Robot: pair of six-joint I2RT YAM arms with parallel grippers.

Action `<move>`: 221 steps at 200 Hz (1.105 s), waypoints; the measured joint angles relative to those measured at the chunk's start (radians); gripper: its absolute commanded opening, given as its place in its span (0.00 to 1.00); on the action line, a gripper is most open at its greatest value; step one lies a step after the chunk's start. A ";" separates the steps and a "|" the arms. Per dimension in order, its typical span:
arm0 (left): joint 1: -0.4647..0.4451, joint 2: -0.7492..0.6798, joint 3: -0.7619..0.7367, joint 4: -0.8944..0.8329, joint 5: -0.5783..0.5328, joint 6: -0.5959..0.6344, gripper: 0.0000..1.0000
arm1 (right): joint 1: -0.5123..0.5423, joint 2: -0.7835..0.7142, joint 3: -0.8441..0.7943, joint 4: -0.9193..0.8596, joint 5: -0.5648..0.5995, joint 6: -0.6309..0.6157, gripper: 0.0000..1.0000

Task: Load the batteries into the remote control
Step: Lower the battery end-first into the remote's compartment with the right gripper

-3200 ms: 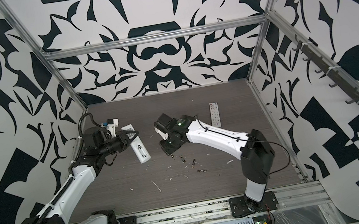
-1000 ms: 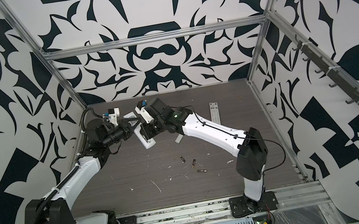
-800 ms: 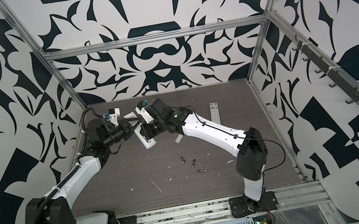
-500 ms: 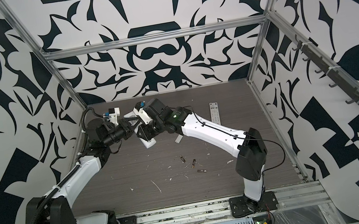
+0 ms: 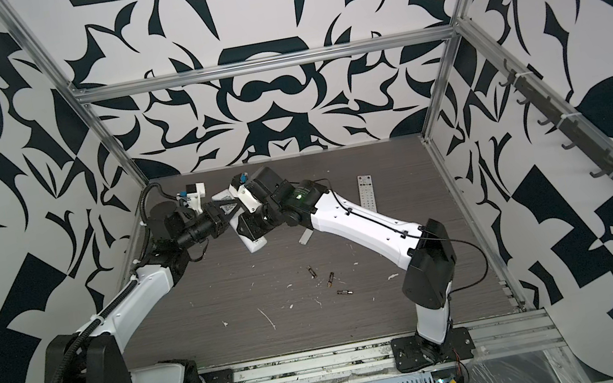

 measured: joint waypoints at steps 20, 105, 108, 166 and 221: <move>0.000 0.002 0.001 0.001 0.002 0.000 0.00 | 0.002 0.000 -0.011 -0.007 0.014 -0.012 0.26; 0.000 0.026 0.001 0.066 0.053 -0.027 0.00 | 0.002 0.000 -0.009 -0.024 0.051 -0.046 0.13; 0.000 0.027 0.001 0.070 0.056 -0.029 0.00 | 0.002 0.000 -0.006 -0.028 0.053 -0.049 0.13; 0.003 0.034 0.001 0.101 0.070 -0.042 0.00 | 0.030 0.080 0.151 -0.183 0.141 -0.116 0.19; 0.002 0.034 0.001 0.049 0.046 -0.009 0.00 | 0.041 0.114 0.201 -0.253 0.186 -0.135 0.27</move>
